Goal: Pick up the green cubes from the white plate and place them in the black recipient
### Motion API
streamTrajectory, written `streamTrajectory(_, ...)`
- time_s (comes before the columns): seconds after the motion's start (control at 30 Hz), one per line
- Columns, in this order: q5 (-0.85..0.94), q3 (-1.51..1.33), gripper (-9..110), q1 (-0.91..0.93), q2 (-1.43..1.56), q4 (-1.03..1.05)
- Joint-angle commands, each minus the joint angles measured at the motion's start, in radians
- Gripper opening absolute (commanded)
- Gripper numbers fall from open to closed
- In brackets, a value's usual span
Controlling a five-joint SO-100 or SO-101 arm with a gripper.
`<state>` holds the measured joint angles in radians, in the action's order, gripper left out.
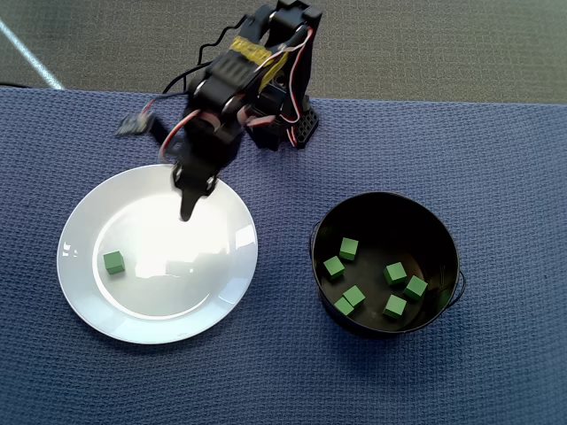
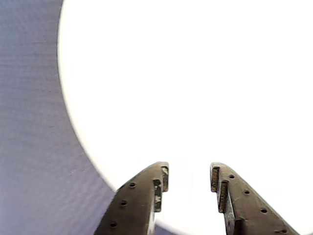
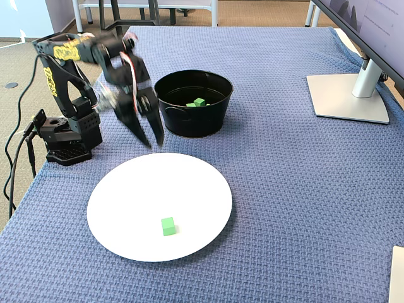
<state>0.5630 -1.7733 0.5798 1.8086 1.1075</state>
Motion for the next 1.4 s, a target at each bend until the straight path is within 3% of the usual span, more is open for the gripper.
streamTrajectory(0.0, 0.156, 0.035, 1, 0.095, -0.121, -0.110)
streamTrajectory(0.17, 0.347, 0.143, 7, 0.206, -0.285, -0.192)
streamTrajectory(0.67, 0.422, 0.439, 23, 0.230, -0.626, -0.213)
streamTrajectory(1.37, 0.640, 0.472, 23, 0.201, -0.730, -0.284)
